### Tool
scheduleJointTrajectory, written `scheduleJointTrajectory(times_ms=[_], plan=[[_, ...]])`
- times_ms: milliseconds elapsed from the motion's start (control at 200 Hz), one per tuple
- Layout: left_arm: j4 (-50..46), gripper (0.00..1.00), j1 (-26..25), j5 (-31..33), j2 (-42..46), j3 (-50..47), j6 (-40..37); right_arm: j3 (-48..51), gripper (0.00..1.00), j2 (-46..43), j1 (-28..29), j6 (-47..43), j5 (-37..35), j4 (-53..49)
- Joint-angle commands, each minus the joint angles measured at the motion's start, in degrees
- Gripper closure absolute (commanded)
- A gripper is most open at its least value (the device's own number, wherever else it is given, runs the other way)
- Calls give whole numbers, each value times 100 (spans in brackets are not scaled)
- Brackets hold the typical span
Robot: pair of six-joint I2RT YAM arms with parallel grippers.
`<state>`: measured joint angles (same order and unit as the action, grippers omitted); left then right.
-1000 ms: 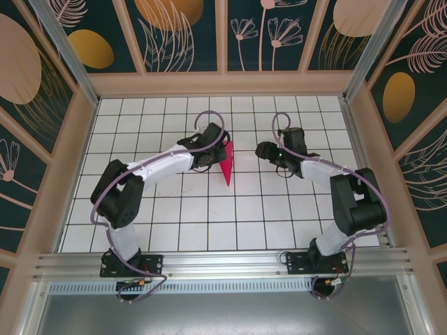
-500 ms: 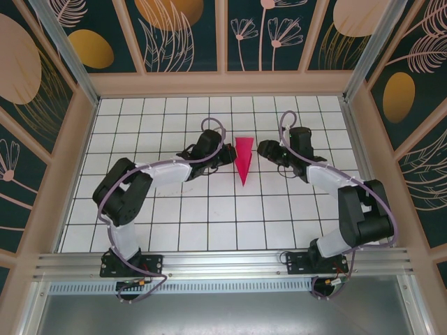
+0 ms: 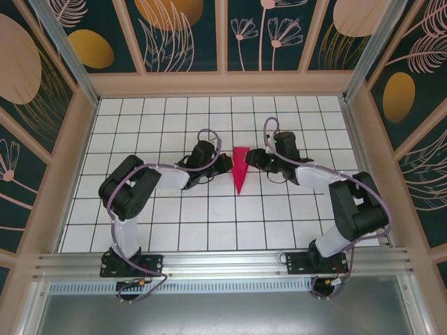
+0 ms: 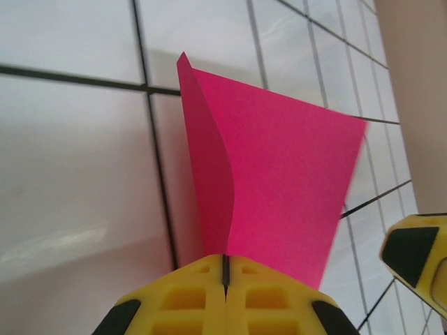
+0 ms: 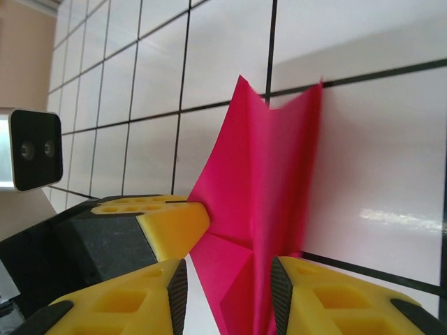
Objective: Fold a paper plane with a square sheet of paper (pick it up from the middle)
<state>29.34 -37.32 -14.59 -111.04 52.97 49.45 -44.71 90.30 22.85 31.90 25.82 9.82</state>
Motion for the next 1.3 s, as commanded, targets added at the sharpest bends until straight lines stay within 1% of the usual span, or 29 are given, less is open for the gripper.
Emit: scheduleJointTrajectory(times_ms=[0,100,365,651,751,881,1076,1181,1296], plan=[[370,100,65,-45,-176,-176,142,-244,61,145,200,-26,-115,-69],[433,100,98,19,-180,-303,172,-343,61,235,350,-67,-260,-173],[490,100,112,-33,-174,-350,145,-627,60,490,585,-131,-261,-334],[434,100,124,2,-207,-331,134,-797,58,819,624,-114,-340,-617],[391,100,122,51,-208,-331,136,-853,57,859,633,-111,-517,-817],[332,100,137,109,-231,-331,159,-895,55,885,642,-130,-880,-1079],[303,100,138,132,-260,-314,156,-951,51,947,686,-172,-1212,-1307],[278,100,140,132,-262,-301,144,-942,46,936,736,-223,-1262,-1312],[265,100,138,121,-286,-298,146,-978,45,972,782,-268,-1175,-1301]])
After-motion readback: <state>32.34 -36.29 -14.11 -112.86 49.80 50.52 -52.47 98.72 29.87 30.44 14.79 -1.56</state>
